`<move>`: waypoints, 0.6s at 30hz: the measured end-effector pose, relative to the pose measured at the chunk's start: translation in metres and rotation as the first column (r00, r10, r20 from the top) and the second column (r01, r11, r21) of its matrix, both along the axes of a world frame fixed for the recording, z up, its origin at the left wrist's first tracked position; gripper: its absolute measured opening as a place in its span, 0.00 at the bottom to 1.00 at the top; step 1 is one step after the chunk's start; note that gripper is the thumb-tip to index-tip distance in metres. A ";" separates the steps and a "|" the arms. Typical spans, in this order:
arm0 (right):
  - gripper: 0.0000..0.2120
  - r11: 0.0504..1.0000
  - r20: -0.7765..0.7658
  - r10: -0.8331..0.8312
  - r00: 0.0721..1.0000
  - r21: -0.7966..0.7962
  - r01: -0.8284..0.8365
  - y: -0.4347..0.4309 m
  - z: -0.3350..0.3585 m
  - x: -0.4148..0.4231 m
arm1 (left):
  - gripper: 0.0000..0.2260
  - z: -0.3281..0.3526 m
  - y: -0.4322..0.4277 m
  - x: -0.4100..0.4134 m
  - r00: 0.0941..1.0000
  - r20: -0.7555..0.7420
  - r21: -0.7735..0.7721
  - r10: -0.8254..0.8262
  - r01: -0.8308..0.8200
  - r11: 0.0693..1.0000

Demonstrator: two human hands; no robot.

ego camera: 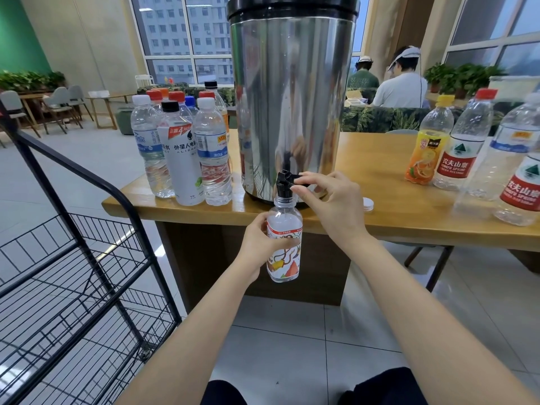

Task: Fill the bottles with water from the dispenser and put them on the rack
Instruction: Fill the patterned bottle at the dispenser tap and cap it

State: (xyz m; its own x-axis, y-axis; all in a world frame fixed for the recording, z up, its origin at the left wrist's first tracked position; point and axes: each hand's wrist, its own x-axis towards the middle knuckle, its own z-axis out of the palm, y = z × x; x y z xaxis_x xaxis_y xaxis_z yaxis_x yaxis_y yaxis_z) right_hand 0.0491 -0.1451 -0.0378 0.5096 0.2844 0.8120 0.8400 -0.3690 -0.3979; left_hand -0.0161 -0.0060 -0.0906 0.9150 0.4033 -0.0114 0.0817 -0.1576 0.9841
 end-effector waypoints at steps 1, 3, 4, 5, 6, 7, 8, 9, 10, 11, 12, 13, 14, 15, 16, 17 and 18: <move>0.13 1.000 -0.001 0.001 1.000 0.001 -0.001 0.000 0.000 0.000 | 0.29 0.000 0.000 0.000 1.000 0.002 0.001 0.000 0.000 1.000; 0.13 1.000 -0.001 0.002 1.000 0.003 -0.002 0.000 0.000 0.000 | 0.29 0.000 0.000 0.000 1.000 0.004 0.001 -0.001 0.001 1.000; 0.13 1.000 -0.002 0.003 1.000 0.005 -0.003 0.000 0.000 0.000 | 0.29 -0.001 0.000 0.000 1.000 0.004 0.001 0.000 0.000 1.000; 0.12 1.000 -0.001 0.005 1.000 0.007 -0.005 0.000 0.000 0.000 | 0.30 -0.001 0.000 0.000 1.000 0.004 0.001 0.001 -0.001 1.000; 0.13 1.000 0.000 0.007 1.000 0.008 -0.007 0.000 0.000 0.000 | 0.30 -0.001 0.000 0.000 1.000 0.004 0.001 0.002 -0.002 1.000; 0.13 1.000 0.000 0.010 1.000 0.009 -0.010 0.001 0.000 0.001 | 0.30 -0.001 0.000 0.000 1.000 0.005 0.003 0.001 -0.001 1.000; 0.13 1.000 0.000 0.013 1.000 0.011 -0.013 0.001 -0.001 0.001 | 0.30 -0.001 0.000 0.000 1.000 0.006 0.006 0.000 0.000 1.000; 0.12 1.000 -0.001 0.014 1.000 0.011 -0.014 0.001 -0.001 0.001 | 0.30 -0.001 0.000 0.000 1.000 0.009 0.007 -0.002 0.002 1.000; 0.12 1.000 -0.002 0.014 1.000 0.011 -0.014 0.001 -0.001 0.002 | 0.30 -0.002 -0.001 0.000 1.000 0.012 0.006 -0.003 0.003 1.000; 0.12 1.000 -0.003 0.013 1.000 0.012 -0.013 0.000 -0.002 0.002 | 0.29 -0.002 -0.001 0.000 1.000 0.014 0.005 -0.003 0.003 1.000; 0.12 1.000 -0.005 0.013 1.000 0.012 -0.013 0.000 -0.002 0.002 | 0.29 -0.002 -0.001 0.000 1.000 0.014 0.004 -0.001 0.001 1.000; 0.11 1.000 -0.005 0.014 1.000 0.013 -0.014 0.000 -0.002 0.002 | 0.29 -0.003 0.000 0.001 1.000 0.011 0.006 0.001 -0.001 1.000; 0.11 1.000 -0.005 0.015 1.000 0.012 -0.015 0.000 -0.002 0.002 | 0.29 -0.003 0.000 0.001 1.000 0.009 0.008 0.002 -0.002 1.000; 0.11 1.000 -0.001 0.015 1.000 0.011 -0.015 0.001 -0.002 0.002 | 0.29 -0.004 0.001 0.001 1.000 0.008 0.011 0.002 -0.002 1.000; 0.11 1.000 0.002 0.014 1.000 0.009 -0.014 0.001 -0.002 0.002 | 0.29 -0.005 0.001 0.002 1.000 0.008 0.015 0.003 -0.003 1.000; 0.11 1.000 0.003 0.012 1.000 0.008 -0.012 0.001 -0.002 0.002 | 0.29 -0.005 0.001 0.002 1.000 0.008 0.022 0.004 -0.004 1.000; 0.11 1.000 0.002 0.011 1.000 0.009 -0.011 0.001 -0.002 0.002 | 0.29 -0.006 0.002 0.003 1.000 0.007 0.031 0.006 -0.007 0.999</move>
